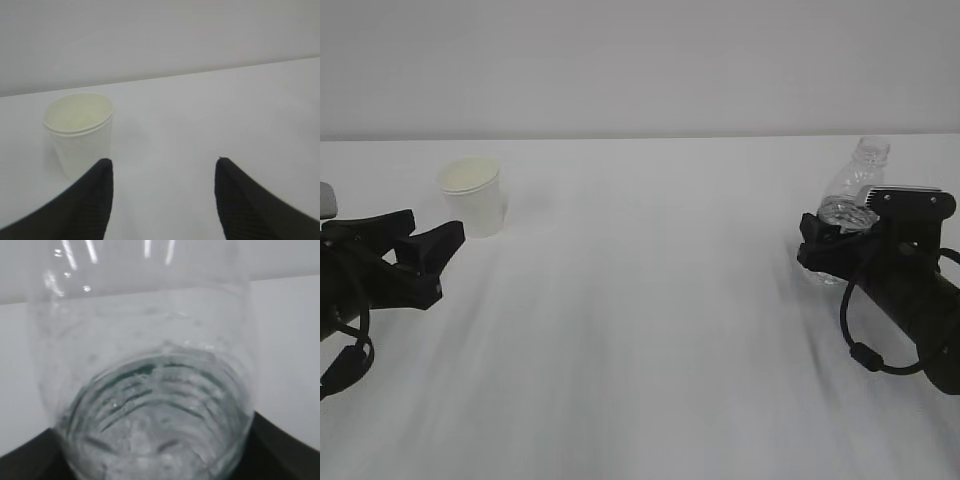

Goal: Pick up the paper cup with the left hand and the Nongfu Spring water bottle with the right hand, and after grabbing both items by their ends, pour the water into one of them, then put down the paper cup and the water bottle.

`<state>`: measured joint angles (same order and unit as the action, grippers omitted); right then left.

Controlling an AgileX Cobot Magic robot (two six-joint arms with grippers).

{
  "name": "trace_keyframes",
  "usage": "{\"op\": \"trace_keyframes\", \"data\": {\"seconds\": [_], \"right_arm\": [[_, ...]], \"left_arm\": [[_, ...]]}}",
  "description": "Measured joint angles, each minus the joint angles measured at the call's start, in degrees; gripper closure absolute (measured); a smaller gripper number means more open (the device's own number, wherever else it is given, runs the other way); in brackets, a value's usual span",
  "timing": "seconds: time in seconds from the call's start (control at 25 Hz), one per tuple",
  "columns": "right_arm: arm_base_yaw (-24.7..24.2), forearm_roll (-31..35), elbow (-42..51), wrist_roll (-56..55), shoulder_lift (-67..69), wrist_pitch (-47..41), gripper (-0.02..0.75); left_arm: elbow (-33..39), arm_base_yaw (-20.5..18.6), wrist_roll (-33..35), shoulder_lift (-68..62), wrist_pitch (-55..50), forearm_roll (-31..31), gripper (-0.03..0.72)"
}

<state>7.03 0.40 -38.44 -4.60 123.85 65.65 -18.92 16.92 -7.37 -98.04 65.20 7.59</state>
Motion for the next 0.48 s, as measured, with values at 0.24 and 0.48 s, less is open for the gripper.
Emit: {"op": "trace_keyframes", "data": {"seconds": [0.24, 0.48], "right_arm": [[0.0, -0.4, 0.0, 0.0, 0.0, 0.0, 0.256], [0.0, -1.35, 0.0, 0.0, 0.0, 0.0, 0.309]], "left_arm": [[0.0, 0.0, 0.0, 0.0, 0.0, 0.0, 0.228], [0.0, 0.0, 0.0, 0.0, 0.0, 0.0, 0.228]]}}
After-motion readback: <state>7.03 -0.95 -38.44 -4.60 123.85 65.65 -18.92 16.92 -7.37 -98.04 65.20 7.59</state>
